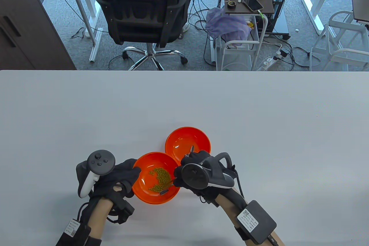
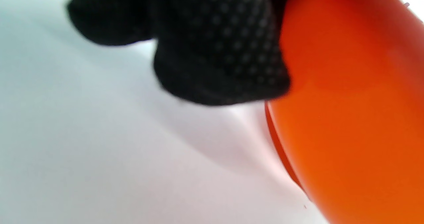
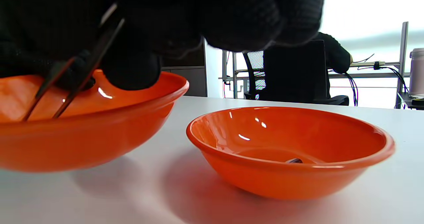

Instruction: Pick sunflower seeds with tweezers into bowl

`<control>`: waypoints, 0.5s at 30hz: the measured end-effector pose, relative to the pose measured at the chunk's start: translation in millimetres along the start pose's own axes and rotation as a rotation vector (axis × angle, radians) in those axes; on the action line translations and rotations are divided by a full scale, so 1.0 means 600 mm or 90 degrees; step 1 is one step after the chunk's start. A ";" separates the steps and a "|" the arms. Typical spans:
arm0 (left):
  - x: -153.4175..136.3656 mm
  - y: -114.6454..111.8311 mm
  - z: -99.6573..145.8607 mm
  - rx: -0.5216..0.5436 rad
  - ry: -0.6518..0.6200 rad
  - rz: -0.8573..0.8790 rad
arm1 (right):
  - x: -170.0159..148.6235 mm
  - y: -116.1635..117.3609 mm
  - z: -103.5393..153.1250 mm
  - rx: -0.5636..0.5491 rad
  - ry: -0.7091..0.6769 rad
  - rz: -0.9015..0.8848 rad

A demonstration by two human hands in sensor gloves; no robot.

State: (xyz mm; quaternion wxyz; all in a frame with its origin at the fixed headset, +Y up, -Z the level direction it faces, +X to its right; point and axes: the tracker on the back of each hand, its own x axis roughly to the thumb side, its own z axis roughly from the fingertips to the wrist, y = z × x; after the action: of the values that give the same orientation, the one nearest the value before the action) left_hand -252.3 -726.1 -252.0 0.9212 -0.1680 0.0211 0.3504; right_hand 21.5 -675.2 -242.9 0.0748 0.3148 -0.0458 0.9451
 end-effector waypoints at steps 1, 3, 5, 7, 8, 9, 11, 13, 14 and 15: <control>0.000 0.000 0.000 0.000 0.000 0.000 | 0.003 0.002 0.000 0.001 -0.002 0.012; 0.000 0.001 0.000 0.002 0.000 -0.003 | 0.008 0.004 0.000 0.008 -0.008 0.027; -0.001 0.001 0.000 0.001 -0.001 -0.004 | 0.011 0.005 0.000 0.015 -0.010 0.033; 0.000 0.001 0.000 0.000 -0.001 -0.004 | 0.014 0.004 0.001 0.016 -0.010 0.046; 0.000 0.001 0.001 0.001 -0.002 -0.006 | 0.016 0.005 0.001 0.015 -0.012 0.053; 0.000 0.001 0.001 0.001 -0.002 -0.006 | 0.017 0.005 0.002 0.013 -0.013 0.054; 0.000 0.001 0.001 0.001 -0.002 -0.007 | 0.021 0.007 0.001 0.010 -0.014 0.074; 0.000 0.001 0.001 0.002 -0.002 -0.011 | 0.024 0.009 0.002 0.007 -0.018 0.079; 0.000 0.000 0.001 0.000 -0.002 -0.010 | 0.024 0.009 0.002 0.003 -0.020 0.081; 0.000 0.000 0.001 0.000 -0.001 -0.008 | 0.025 0.010 0.002 0.001 -0.020 0.085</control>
State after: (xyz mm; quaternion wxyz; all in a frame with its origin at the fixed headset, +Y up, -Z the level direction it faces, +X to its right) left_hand -252.4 -725.7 -251.6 0.9235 -0.1677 0.0191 0.3445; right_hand 9.4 -679.4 -233.0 0.0106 0.3261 -0.0668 0.9429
